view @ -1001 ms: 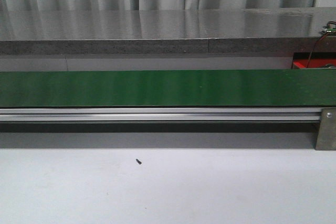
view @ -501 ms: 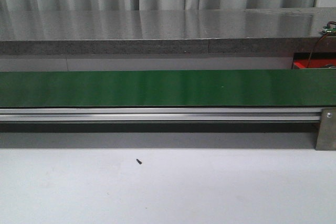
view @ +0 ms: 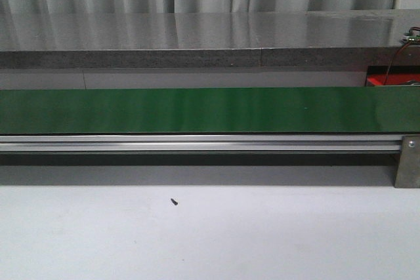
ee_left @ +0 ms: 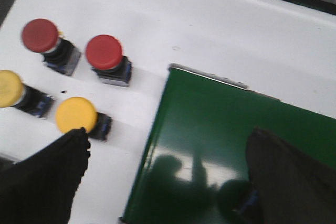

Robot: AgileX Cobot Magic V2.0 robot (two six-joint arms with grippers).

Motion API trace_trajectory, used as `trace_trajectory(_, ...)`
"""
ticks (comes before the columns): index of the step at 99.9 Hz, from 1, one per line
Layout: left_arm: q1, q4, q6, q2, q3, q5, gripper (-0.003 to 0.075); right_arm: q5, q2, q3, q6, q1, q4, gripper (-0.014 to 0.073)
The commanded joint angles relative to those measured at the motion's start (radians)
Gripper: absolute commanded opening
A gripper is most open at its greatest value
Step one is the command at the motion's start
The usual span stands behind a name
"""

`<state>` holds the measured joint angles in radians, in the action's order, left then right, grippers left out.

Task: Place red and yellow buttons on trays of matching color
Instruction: 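Lift the red button with the left gripper toward the belt, then lower the red button onto the belt and open the left gripper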

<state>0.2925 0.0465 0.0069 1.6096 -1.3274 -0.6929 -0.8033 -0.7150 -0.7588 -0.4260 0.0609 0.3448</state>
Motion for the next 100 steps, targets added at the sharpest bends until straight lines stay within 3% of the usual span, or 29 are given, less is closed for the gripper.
trace_trajectory(1, 0.061, -0.010, 0.002, -0.044, -0.035, 0.047, 0.0587, 0.052, 0.005, -0.024, -0.007, 0.001, 0.010, -0.0068)
trace_trajectory(41, 0.332, -0.023, 0.002, 0.014, -0.025, 0.099, 0.0587, 0.052, 0.005, -0.024, -0.007, 0.001, 0.010, -0.0068)
trace_trajectory(74, 0.351, -0.030, 0.002, 0.146, -0.025, 0.119, 0.0587, 0.053, 0.004, -0.024, -0.007, 0.001, 0.010, -0.0068)
trace_trajectory(100, 0.371, -0.145, -0.109, 0.171, -0.025, 0.151, 0.0587, 0.053, 0.004, -0.024, -0.007, 0.001, 0.010, -0.0068)
